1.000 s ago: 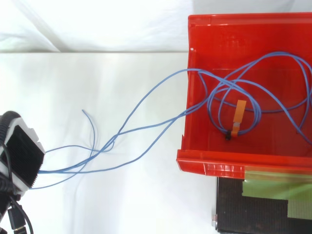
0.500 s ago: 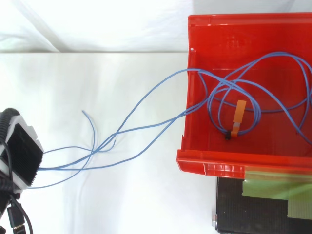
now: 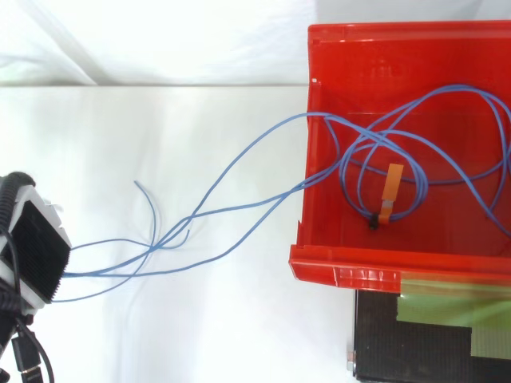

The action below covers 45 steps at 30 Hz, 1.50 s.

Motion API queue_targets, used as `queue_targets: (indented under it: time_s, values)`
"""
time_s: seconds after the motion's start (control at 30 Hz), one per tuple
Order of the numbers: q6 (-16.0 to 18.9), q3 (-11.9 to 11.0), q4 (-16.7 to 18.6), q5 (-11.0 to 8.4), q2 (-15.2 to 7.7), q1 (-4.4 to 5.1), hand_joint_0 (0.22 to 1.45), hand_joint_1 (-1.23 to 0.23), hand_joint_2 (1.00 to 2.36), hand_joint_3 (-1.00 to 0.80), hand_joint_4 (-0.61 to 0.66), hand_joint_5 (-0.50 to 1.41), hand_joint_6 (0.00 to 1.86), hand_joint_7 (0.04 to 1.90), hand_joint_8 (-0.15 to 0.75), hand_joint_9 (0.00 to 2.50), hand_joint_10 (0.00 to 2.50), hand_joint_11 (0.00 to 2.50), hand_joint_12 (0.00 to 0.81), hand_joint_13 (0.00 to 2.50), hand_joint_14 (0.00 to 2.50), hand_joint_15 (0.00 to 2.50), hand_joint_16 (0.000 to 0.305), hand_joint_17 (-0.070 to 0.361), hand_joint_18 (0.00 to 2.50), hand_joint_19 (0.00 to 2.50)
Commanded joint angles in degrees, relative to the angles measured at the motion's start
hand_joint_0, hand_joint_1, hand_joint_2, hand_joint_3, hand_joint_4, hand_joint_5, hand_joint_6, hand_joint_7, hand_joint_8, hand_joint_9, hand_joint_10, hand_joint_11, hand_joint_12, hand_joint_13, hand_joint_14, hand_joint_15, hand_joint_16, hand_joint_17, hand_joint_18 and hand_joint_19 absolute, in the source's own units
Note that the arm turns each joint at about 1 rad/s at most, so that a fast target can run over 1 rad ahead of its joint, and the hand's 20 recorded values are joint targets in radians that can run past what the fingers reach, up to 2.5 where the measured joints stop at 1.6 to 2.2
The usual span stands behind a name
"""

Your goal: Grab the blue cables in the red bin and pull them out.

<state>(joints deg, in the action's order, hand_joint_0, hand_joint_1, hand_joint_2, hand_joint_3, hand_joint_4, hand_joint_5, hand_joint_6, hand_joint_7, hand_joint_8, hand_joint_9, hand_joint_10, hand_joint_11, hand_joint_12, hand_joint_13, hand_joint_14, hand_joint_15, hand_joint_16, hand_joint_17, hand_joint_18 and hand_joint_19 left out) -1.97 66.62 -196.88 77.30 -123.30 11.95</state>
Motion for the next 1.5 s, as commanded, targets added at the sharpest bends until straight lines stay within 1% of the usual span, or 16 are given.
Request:
queue_targets:
  time_s: [0.0, 0.3, 0.4, 1.0, 1.07, 1.1, 1.13, 1.47]
  values:
    - [0.00, 0.00, 0.09, 0.05, -0.01, 0.00, 0.97, -1.04, 1.01, -0.71, 0.01, 0.73, 1.64, 0.25, 0.229, 1.15, 0.03, 1.28, 0.308, 1.29, 0.81, 1.36, 0.041, 0.092, 1.09, 1.48]
    - [-0.09, 0.00, 0.71, 0.05, -0.01, 0.00, 0.97, -1.03, 1.01, -0.72, 0.03, 0.73, 1.66, 0.25, 0.233, 1.14, 0.03, 1.27, 0.298, 1.28, 0.83, 1.34, 0.041, 0.093, 1.08, 1.50]
    - [-0.18, 0.00, 0.71, 0.05, -0.01, 0.00, 0.97, -1.03, 1.01, -0.71, 0.03, 0.73, 1.66, 0.25, 0.236, 1.14, 0.03, 1.27, 0.308, 1.28, 0.83, 1.34, 0.041, 0.092, 1.08, 1.50]
    - [-0.18, 0.00, 0.71, -0.04, -0.01, 0.00, 0.96, -1.03, 1.01, -0.70, 0.04, 0.74, 1.65, 0.25, 0.229, 1.14, 0.03, 1.26, 0.281, 1.29, 0.81, 1.35, 0.041, 0.092, 1.08, 1.49]
    - [-0.18, 0.00, 0.71, 0.05, -0.01, 0.00, 0.96, -1.03, 1.01, -0.70, 0.04, 0.74, 1.65, 0.25, 0.232, 1.15, 0.03, 1.25, 0.291, 1.29, 0.81, 1.34, 0.041, 0.092, 1.08, 1.50]
    - [-0.18, 0.00, 0.71, 0.05, -0.01, 0.00, 0.96, -1.03, 1.01, -0.70, 0.04, 0.74, 1.66, 0.24, 0.231, 1.15, 0.03, 1.25, 0.282, 1.29, 0.81, 1.34, 0.041, 0.092, 1.08, 1.50]
    - [-0.18, 0.00, 0.71, -0.04, -0.01, 0.00, 0.96, -1.03, 1.01, -0.69, 0.04, 0.74, 1.65, 0.25, 0.236, 1.15, 0.03, 1.26, 0.292, 1.29, 0.82, 1.34, 0.041, 0.093, 1.08, 1.50]
    - [-0.18, 0.00, 0.71, 0.05, -0.01, 0.00, 0.96, -1.03, 1.01, -0.69, 0.04, 0.74, 1.65, 0.25, 0.230, 1.15, 0.03, 1.26, 0.292, 1.29, 0.83, 1.34, 0.041, 0.093, 1.08, 1.50]
